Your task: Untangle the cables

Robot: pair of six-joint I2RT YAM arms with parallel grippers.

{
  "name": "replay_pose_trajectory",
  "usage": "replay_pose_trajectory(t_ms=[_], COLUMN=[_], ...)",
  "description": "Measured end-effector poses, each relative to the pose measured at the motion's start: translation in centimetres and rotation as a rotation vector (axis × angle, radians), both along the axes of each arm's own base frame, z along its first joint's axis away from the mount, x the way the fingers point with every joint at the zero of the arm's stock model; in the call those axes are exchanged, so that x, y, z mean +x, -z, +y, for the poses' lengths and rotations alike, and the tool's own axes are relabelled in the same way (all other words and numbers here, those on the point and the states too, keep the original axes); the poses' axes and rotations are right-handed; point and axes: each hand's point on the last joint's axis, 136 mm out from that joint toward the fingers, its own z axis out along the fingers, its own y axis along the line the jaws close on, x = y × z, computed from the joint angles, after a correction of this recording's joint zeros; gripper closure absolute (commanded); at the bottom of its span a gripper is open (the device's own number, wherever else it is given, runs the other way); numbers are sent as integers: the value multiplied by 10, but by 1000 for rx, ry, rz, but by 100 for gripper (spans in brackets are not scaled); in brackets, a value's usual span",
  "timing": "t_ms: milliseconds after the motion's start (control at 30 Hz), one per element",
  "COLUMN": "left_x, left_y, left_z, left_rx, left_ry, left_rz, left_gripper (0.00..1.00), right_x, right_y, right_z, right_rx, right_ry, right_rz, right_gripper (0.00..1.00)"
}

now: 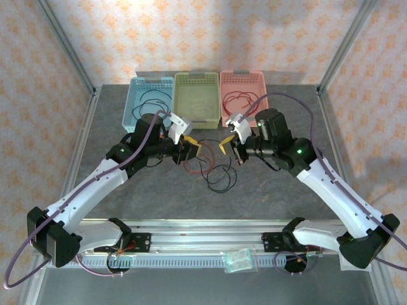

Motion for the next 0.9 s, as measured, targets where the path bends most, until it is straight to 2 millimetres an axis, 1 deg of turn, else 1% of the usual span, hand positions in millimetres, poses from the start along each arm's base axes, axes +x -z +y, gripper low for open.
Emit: replay_pose_trajectory(t_ms=[100,167,200,267,300,333,367,433,467,500,567,733,900], left_x=[0,1,1,2,2,2,2,3,3,4,7,20,39], left_y=[-1,-2,-2,-3,-4,-4,-5,-6,-7,-7,-12,-26,-32], left_z=[0,0,0,0,0,1,2,5,8,9,14,26,45], left_rx=[-1,-5,-6,-11,-15,-18,-22,-32,-34,-39,-48,-75,-85], left_ry=[1,-2,-3,-8,-12,-16,-23,-52,-68,-84,-126,-227,-345], left_rz=[-5,-4,-5,-12,-16,-18,-22,-31,-36,-41,-58,-99,-121], left_gripper=[91,100,100,100,100,100,100,100,100,100,100,100,100], right_x=[1,2,2,3,3,4,6,11,14,16,22,35,46], right_y=[0,0,1,1,1,1,0,-1,1,2,7,18,30], right_z=[-1,-1,-1,-2,-2,-2,-3,-6,-9,-12,-20,-32,-39], right_rx=[-2,-4,-4,-2,0,2,8,21,28,32,45,80,120], right_ry=[8,13,16,24,29,39,53,90,120,144,208,324,416], right_rz=[1,0,1,5,10,12,6,-19,-28,-42,-60,-96,-104], right_gripper=[100,97,95,86,80,71,65,59,50,44,38,37,35])
